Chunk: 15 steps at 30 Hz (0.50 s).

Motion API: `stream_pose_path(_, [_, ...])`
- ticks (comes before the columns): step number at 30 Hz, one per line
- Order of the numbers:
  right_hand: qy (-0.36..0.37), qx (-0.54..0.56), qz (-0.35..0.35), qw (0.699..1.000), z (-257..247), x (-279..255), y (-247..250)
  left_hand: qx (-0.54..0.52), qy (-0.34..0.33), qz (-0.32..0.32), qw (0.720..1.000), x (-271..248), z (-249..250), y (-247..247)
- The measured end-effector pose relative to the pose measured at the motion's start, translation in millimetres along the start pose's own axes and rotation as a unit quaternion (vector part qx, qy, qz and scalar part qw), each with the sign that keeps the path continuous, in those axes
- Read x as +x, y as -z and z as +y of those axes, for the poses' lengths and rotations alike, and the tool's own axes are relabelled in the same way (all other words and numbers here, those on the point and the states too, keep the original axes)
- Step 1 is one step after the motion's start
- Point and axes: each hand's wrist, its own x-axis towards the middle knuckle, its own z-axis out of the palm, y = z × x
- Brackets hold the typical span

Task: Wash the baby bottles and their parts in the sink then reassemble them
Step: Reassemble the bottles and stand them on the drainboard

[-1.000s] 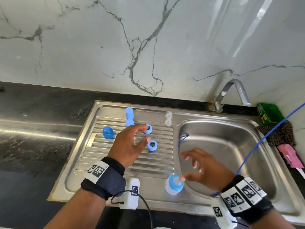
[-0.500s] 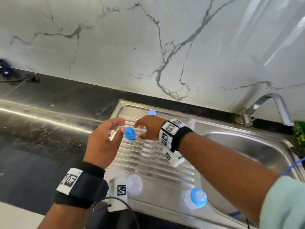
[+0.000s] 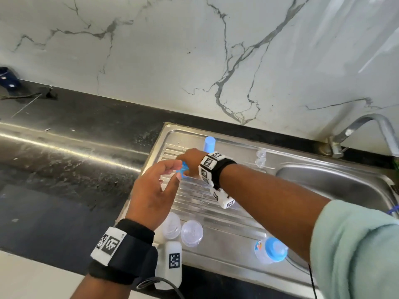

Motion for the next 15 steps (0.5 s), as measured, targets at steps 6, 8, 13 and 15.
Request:
stream_pose_path(6, [-0.060, 0.117, 0.181, 0.975, 46.8, -150.9, 49.8, -0.028, -0.077, -0.095, 0.992, 3.5, 34.4, -71.6])
stream_pose_path(8, [-0.103, 0.134, 0.230, 0.958, 64.8, -216.6, 46.4, -0.049, -0.085, -0.143, 0.985, -2.8, 46.0, -99.9])
stream_pose_path(13, [-0.186, 0.159, 0.231, 0.942, 67.1, -333.1, -1.8, -0.034, -0.074, -0.265, 0.961, -14.2, 44.6, -159.6])
stream_pose_path(15, [-0.170, 0.169, 0.218, 0.946, 58.4, -347.8, -26.9, -0.008, -0.059, -0.324, 0.944, -19.6, 35.7, -178.2])
